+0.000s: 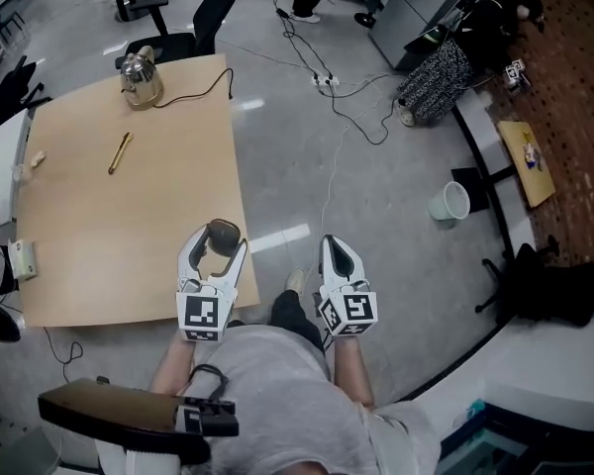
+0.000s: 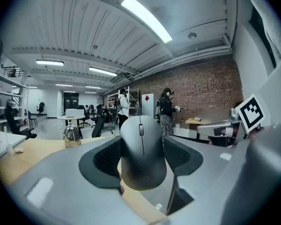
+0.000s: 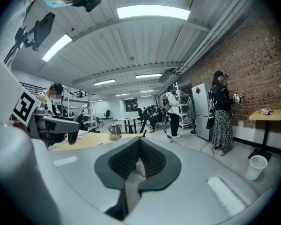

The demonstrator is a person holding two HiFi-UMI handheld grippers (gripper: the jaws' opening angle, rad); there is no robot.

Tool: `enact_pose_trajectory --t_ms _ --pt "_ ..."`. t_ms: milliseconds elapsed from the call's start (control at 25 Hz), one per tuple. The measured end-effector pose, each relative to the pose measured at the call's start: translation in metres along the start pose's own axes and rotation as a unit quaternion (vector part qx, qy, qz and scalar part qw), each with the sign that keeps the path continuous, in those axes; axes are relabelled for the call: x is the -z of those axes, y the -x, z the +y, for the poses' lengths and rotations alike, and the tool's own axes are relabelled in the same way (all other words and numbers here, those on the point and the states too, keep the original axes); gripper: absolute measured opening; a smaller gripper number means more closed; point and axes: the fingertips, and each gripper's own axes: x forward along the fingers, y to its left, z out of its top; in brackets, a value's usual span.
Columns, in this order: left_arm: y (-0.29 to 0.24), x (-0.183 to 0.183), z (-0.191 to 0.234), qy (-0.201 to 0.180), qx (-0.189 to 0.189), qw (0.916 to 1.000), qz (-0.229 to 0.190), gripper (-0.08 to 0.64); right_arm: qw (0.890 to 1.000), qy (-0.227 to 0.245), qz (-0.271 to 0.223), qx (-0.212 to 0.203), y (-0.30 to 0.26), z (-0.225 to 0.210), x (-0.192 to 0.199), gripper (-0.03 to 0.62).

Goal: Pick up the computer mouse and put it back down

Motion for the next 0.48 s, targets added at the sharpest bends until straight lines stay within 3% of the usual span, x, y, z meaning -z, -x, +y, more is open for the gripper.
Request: enact_pose_trajectory --t_ms 480 --pt "-0.119 -0.044 -0.091 0.007 0.005 0.9998 -0.016 0.304 1.000 -0.003 -0.003 0.011 -0.008 -0.150 -0.027 0.007"
